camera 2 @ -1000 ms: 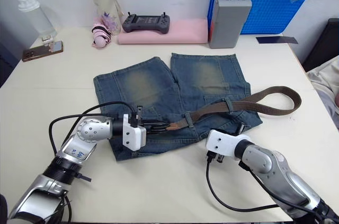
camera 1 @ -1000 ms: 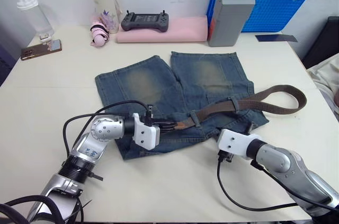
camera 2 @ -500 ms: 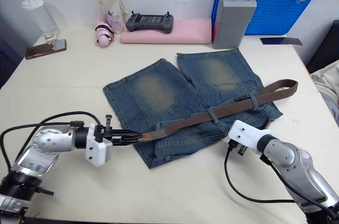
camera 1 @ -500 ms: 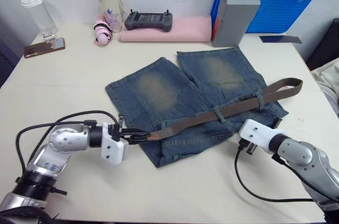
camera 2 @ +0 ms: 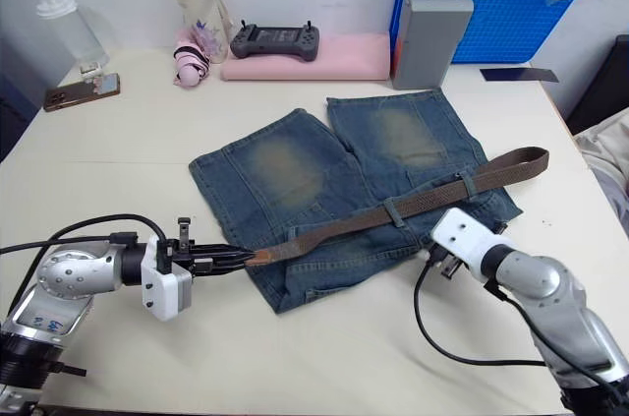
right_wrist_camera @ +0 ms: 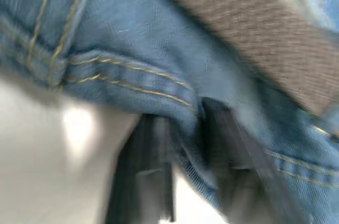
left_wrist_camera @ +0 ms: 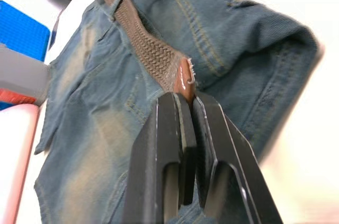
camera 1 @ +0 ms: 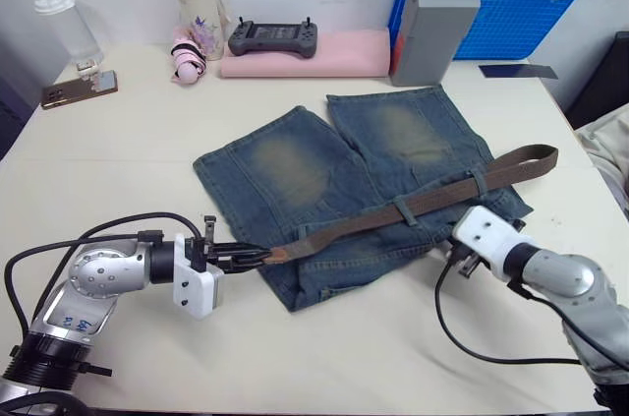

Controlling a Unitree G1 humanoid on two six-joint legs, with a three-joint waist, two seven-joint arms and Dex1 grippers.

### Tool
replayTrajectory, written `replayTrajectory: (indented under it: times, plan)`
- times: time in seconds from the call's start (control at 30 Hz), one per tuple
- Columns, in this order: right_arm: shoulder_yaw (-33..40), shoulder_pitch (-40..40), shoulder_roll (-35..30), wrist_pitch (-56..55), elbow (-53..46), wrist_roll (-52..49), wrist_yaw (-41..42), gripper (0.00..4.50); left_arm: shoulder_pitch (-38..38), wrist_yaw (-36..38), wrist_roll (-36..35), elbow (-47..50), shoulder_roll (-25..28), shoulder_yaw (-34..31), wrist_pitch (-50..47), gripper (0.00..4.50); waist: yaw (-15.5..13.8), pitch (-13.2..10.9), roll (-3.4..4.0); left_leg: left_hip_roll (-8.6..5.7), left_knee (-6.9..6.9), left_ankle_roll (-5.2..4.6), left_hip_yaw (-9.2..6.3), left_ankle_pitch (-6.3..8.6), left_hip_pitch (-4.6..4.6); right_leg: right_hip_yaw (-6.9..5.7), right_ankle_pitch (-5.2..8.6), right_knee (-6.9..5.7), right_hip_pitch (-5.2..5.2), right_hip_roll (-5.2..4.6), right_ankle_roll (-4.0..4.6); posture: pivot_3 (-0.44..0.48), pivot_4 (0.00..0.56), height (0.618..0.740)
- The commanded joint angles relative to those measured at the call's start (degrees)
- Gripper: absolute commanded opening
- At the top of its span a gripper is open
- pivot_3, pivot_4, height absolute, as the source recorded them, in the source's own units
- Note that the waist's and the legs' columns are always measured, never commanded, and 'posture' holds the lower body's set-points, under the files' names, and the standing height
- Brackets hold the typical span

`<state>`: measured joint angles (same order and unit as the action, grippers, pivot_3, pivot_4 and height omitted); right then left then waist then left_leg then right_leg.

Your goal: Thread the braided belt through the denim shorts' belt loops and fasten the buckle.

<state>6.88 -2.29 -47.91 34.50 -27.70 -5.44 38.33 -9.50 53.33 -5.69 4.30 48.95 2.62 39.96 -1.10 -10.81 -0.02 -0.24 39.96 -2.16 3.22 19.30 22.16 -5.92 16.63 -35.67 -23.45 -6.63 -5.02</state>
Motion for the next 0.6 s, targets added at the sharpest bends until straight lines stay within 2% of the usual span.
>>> replayTrajectory:
  times: [0.03,0.1,0.13,0.23,0.3,0.37,0.43,0.53,0.6]
  plan:
    - [7.38,-3.73,0.41,9.77,-6.33,-10.56,3.28,3.17,0.34,-1.06,-1.80,1.73,0.36,-2.32,0.89,0.00,0.25,-0.01,0.02,0.01,0.00,0.00,0.00,0.00,0.00,0.00,0.00,0.00,0.00,0.00,0.00,0.000,0.150,0.712]
    - [13.07,-8.35,0.48,18.85,-8.01,-20.55,5.35,4.16,0.01,-1.62,-1.98,1.57,0.24,-3.30,1.50,0.00,0.50,-0.04,0.07,0.01,0.01,0.00,0.00,0.00,-0.01,0.02,0.00,-0.03,-0.01,0.00,0.00,0.000,0.150,0.712]
    - [14.75,-10.03,0.49,22.01,-8.47,-23.84,5.73,4.42,-0.13,-1.79,-2.06,1.49,0.17,-3.60,1.63,0.00,0.59,-0.04,0.07,0.02,0.01,0.00,-0.01,0.00,-0.01,0.03,0.00,-0.05,-0.02,-0.01,0.01,0.000,0.150,0.712]
    - [20.24,-17.93,4.03,39.10,-9.23,-42.30,4.60,4.42,-0.60,-2.72,-1.73,0.93,-0.27,-4.58,2.93,0.00,0.83,-0.04,0.07,0.02,0.00,0.00,-0.09,0.01,-0.01,-0.01,0.00,-0.02,0.00,-0.03,0.01,0.000,0.150,0.712]
    - [21.04,-20.47,7.14,47.71,-10.15,-52.33,2.43,4.42,-0.75,-3.46,-1.41,0.44,-0.51,-5.13,3.93,0.00,1.03,-0.04,0.06,0.04,0.00,0.02,-0.15,0.01,-0.01,-0.02,0.00,0.01,0.02,-0.05,0.03,0.000,0.150,0.712]
    - [21.06,-21.19,13.12,52.32,-8.32,-62.55,-4.25,4.42,-0.74,-3.93,-1.18,-0.17,-0.64,-5.58,5.02,0.00,1.12,-0.04,0.06,0.04,-0.05,0.03,-0.19,0.03,0.02,-0.04,0.02,0.02,0.01,-0.06,0.07,0.000,0.150,0.712]
    - [17.27,-18.41,15.60,48.28,-4.52,-78.03,-16.16,4.42,-0.70,-4.21,-0.95,-0.58,-0.60,-5.78,5.92,0.00,1.15,-0.04,0.06,0.03,-0.07,0.03,-0.17,0.03,0.03,-0.05,0.02,0.02,-0.01,-0.08,0.07,0.000,0.150,0.712]
    - [5.50,-11.83,13.39,34.15,-1.86,-101.05,-36.22,4.42,-0.70,-4.45,-0.83,-0.76,-0.39,-5.72,6.92,0.00,1.12,-0.04,0.07,-0.01,-0.07,0.02,-0.17,0.03,0.05,-0.13,0.02,-0.04,-0.01,-0.12,0.07,0.000,0.150,0.712]
    - [-1.31,-8.76,14.63,27.30,-2.05,-107.11,-43.81,4.42,-0.66,-4.52,-1.07,-0.49,-0.20,-5.70,7.02,0.00,1.29,-0.04,0.07,-0.04,-0.06,0.00,-0.08,0.04,0.07,-0.12,0.02,-0.03,-0.03,-0.12,0.07,0.000,0.150,0.712]
